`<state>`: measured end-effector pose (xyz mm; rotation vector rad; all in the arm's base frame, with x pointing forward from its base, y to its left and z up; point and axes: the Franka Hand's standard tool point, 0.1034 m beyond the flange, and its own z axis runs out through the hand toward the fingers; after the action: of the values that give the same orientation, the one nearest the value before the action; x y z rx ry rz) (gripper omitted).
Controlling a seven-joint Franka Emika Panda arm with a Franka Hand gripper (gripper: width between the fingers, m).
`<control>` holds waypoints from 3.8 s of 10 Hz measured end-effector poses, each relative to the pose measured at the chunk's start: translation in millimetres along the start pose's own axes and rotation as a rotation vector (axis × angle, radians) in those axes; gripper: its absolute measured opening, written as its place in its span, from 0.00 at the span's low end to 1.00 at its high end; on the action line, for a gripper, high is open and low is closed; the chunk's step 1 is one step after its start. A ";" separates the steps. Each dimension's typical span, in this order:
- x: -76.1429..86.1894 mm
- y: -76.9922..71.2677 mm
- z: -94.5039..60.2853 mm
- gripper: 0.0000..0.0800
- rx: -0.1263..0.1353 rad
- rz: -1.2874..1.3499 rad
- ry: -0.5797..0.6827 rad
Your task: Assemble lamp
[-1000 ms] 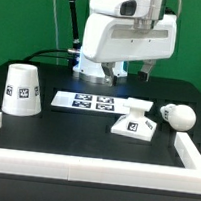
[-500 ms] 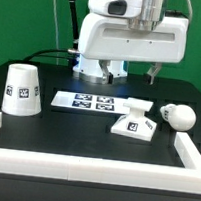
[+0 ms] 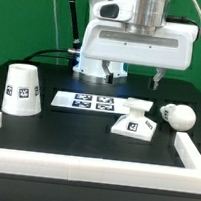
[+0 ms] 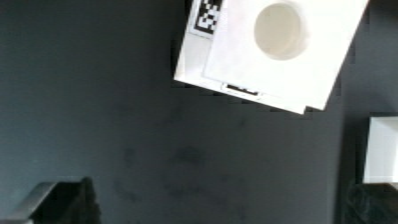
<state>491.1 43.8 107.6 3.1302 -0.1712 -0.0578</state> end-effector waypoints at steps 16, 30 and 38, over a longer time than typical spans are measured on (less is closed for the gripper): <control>-35.8 -22.6 47.9 0.87 0.056 0.086 0.068; -16.4 -26.1 52.1 0.67 0.063 -0.064 0.089; 26.9 -36.5 51.2 0.67 0.065 -0.249 0.129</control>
Offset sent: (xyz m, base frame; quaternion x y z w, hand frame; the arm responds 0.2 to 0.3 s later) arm -0.0233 0.0114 -0.0124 -0.0009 0.0698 0.0165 0.9974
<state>519.9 76.9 55.1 3.1866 0.2221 0.1520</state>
